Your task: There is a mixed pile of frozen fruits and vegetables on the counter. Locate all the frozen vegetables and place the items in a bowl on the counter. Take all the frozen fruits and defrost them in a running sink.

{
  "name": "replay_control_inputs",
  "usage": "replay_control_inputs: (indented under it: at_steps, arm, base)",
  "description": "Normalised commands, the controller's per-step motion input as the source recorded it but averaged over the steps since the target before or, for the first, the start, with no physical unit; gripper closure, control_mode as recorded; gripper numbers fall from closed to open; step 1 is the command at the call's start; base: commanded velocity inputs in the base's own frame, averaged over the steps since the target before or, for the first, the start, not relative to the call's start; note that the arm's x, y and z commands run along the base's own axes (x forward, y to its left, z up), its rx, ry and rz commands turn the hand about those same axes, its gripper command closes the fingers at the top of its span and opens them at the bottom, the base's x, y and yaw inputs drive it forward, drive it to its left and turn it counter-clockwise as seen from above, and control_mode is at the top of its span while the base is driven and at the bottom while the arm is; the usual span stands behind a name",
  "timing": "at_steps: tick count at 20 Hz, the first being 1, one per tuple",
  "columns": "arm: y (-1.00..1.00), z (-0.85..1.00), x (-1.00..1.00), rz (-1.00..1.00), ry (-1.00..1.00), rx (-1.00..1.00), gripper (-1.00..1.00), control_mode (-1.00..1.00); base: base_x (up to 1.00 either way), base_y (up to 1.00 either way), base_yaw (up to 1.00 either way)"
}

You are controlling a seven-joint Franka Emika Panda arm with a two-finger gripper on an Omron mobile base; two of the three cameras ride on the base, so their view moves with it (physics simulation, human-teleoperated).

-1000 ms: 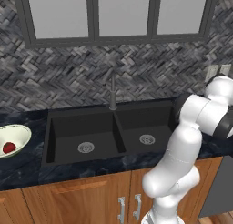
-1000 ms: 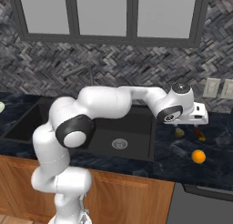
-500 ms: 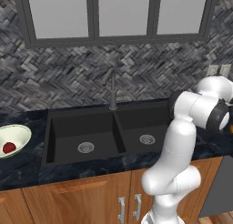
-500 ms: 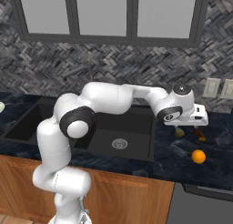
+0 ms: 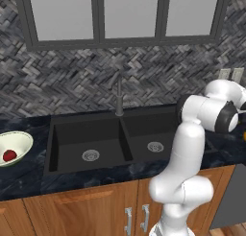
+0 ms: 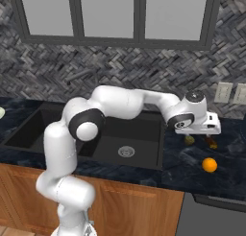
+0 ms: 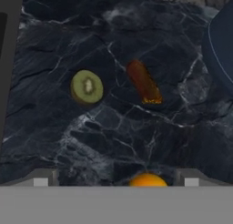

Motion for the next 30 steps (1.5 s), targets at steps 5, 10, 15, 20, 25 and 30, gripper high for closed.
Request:
replay_control_inputs:
  at_steps: [5, 10, 15, 20, 25, 30]
  arm:
    - [-0.09, -0.12, 0.09, 0.00, 0.01, 0.00, -1.00, -1.00]
    - [-0.08, -0.10, 0.17, 0.00, 0.02, 0.00, -1.00, -1.00]
    - [-0.12, -0.04, 0.19, 0.00, 0.01, 0.00, -1.00, -1.00]
    - [-0.11, -0.05, 0.20, 0.00, 0.01, 0.00, -1.00, -1.00]
    - [-0.10, -0.12, 0.21, 0.00, 0.02, 0.00, -1.00, -1.00]
    - [-0.11, -0.16, 0.23, 0.00, 0.02, 0.00, -1.00, -1.00]
  base:
    - [0.00, 0.00, 0.00]
    - [0.00, 0.00, 0.00]
    - [0.00, 0.00, 0.00]
    - [0.00, 0.00, 0.00]
    - [0.00, 0.00, 0.00]
    - [0.00, 0.00, 0.00]
